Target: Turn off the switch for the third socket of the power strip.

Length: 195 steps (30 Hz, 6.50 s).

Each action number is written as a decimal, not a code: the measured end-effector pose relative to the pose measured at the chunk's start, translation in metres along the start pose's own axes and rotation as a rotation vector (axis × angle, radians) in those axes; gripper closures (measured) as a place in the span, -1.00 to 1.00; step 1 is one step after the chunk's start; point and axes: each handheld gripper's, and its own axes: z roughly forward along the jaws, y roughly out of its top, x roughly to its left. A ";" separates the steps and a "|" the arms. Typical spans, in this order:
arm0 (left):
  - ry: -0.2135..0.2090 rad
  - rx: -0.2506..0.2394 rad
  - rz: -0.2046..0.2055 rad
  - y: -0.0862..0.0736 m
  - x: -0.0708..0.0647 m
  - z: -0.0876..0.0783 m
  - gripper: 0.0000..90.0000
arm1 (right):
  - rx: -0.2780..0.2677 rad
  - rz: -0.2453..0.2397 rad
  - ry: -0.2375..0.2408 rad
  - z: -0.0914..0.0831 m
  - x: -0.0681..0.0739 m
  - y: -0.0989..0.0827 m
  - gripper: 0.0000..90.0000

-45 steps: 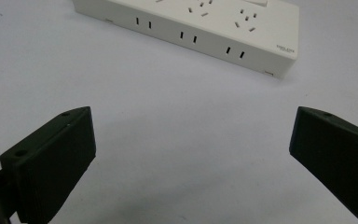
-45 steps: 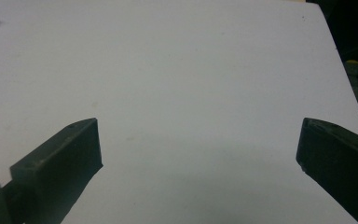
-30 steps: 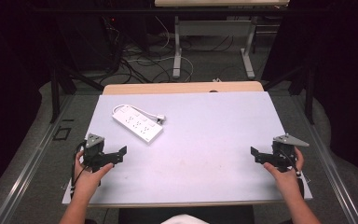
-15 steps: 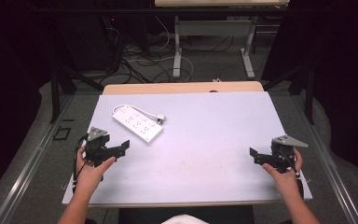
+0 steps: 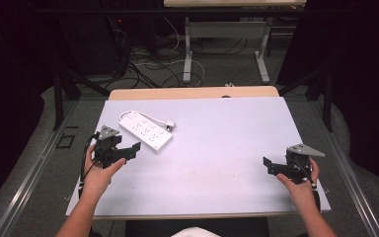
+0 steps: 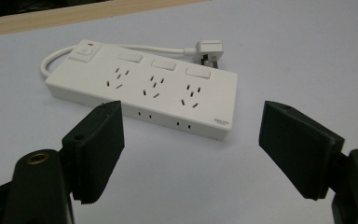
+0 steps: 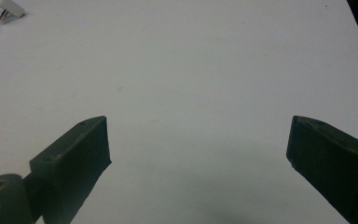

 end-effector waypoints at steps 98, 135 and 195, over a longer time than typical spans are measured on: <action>-0.067 0.184 -0.155 0.080 -0.005 0.108 0.38 | 0.043 0.039 0.025 0.007 0.001 -0.005 -0.84; -0.036 0.279 -0.172 0.063 -0.013 0.144 1.00 | 0.055 0.038 0.041 0.010 -0.001 -0.006 -0.83; -0.008 0.268 -0.141 0.052 -0.028 0.156 1.00 | 0.063 0.057 0.055 0.011 -0.001 -0.006 -0.83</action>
